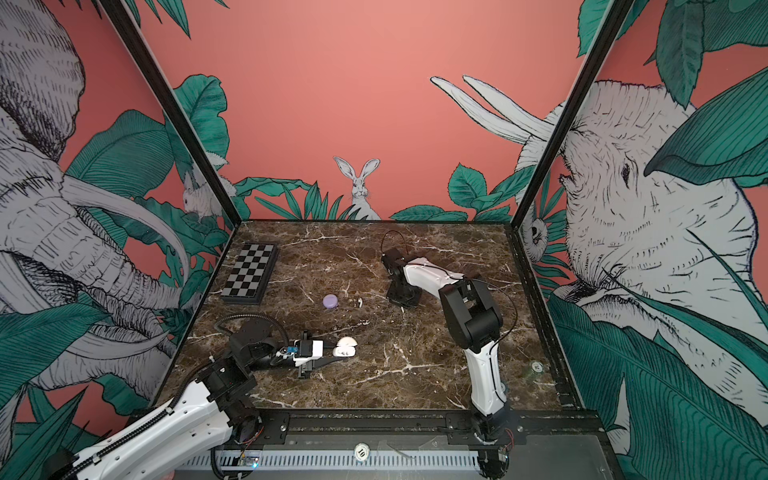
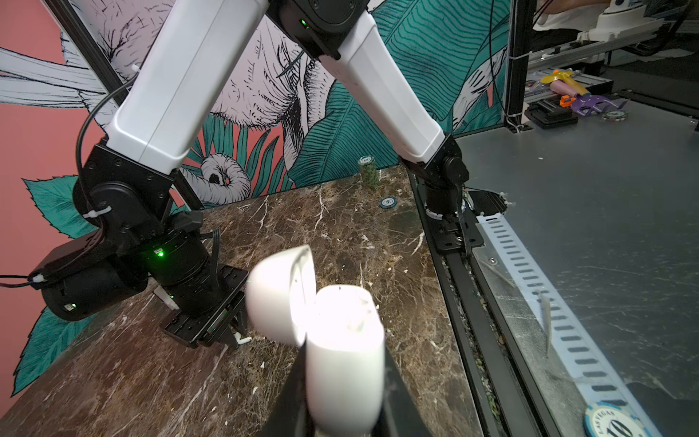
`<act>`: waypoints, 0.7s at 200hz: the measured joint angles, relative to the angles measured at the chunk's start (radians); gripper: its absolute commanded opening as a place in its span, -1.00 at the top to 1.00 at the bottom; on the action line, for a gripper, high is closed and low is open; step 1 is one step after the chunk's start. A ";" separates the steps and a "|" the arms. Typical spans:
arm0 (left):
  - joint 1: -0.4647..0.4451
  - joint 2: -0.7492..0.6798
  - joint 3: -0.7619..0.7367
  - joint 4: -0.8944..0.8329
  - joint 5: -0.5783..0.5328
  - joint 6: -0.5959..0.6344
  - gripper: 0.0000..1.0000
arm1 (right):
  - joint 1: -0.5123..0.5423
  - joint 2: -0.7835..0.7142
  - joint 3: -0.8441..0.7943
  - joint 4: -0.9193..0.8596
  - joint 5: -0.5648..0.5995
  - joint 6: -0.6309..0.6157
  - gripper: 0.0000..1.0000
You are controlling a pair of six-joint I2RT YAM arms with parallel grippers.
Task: Insert the wireless bluetooth earbuds into the charging case
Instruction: 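Close the right gripper fingers around the white earbud, then hold the white earbud in the right gripper and start lifting it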
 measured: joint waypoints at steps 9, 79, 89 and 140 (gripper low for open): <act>0.000 0.000 0.000 -0.001 0.000 0.000 1.00 | 0.000 0.000 0.000 0.000 0.000 0.000 0.69; 0.000 0.011 0.000 -0.003 0.000 0.001 1.00 | 0.000 -0.006 -0.008 0.008 0.000 0.002 0.73; 0.000 0.011 0.000 -0.003 0.000 0.002 1.00 | 0.000 -0.007 -0.011 0.011 -0.001 0.002 0.76; 0.000 0.018 0.001 -0.003 0.001 0.004 1.00 | -0.003 -0.014 -0.021 0.021 -0.009 0.002 1.00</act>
